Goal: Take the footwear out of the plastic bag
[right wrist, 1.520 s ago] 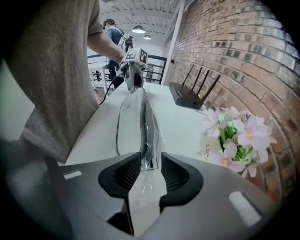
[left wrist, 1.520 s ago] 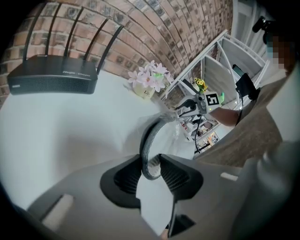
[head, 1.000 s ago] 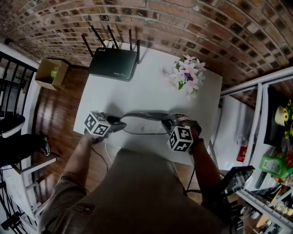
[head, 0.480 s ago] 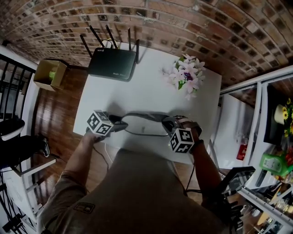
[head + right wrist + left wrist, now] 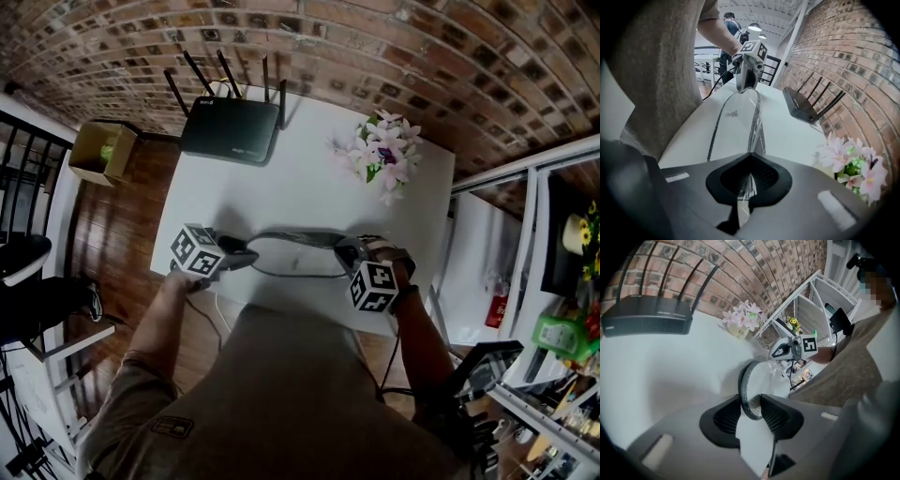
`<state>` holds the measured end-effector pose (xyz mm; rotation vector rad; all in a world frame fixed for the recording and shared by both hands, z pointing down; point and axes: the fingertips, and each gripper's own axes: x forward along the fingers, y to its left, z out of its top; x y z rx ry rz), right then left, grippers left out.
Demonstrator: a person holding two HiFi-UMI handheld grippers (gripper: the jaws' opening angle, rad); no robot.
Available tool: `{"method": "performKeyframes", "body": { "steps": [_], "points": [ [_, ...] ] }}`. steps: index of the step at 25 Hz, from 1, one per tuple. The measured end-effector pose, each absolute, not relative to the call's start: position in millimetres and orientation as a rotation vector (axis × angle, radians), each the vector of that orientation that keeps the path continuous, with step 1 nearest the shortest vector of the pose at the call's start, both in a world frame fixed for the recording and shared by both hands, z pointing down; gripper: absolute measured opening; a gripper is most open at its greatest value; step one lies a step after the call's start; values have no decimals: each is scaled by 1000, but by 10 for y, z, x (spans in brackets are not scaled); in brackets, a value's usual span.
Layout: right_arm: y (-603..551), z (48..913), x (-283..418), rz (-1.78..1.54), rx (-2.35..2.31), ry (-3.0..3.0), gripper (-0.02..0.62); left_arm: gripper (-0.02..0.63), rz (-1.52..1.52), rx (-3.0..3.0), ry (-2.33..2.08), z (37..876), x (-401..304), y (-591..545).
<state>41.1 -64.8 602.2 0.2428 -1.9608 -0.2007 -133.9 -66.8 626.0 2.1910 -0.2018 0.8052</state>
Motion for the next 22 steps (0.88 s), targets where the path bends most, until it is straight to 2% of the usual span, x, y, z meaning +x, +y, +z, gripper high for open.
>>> {"method": "performKeyframes", "body": {
  "steps": [22],
  "points": [
    [-704,6023,518,-181,262,-1926,14,112,763,2213,-218,6018,-1582,-784]
  ]
}}
